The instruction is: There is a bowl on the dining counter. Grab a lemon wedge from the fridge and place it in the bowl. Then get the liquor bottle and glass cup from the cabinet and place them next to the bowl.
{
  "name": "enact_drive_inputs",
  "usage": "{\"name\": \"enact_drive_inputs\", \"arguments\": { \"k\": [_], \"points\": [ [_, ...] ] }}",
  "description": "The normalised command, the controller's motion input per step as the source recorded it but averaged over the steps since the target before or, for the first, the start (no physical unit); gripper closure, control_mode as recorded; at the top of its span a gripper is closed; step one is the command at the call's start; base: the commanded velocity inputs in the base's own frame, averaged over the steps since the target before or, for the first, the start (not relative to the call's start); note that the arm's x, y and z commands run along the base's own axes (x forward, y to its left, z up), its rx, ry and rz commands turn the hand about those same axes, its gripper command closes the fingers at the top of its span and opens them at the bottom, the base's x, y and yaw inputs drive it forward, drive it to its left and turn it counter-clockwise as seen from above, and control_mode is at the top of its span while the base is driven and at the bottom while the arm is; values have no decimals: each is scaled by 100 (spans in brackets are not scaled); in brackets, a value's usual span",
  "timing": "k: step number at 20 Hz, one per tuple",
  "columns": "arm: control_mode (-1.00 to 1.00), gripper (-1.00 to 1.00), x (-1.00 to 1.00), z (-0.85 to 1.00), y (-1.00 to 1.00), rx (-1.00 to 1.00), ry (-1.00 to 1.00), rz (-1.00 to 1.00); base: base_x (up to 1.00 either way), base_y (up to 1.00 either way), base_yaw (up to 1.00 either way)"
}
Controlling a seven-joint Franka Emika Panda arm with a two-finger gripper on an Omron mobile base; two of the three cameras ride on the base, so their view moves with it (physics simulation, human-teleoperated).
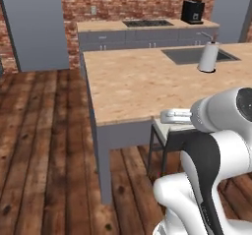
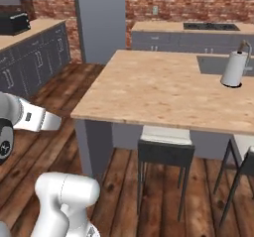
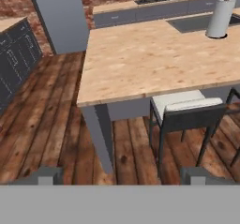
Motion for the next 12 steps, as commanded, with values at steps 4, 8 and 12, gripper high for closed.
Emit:
{"name": "enact_drive_inputs", "arguments": {
  "k": [4, 8, 12],
  "points": [
    [100, -100, 0, 0, 0, 0, 0, 0, 28, 100, -1],
    [100, -100, 0, 0, 0, 0, 0, 0, 49, 100, -4],
    [100, -100, 0, 0, 0, 0, 0, 0, 71, 100, -8]
  ]
}}
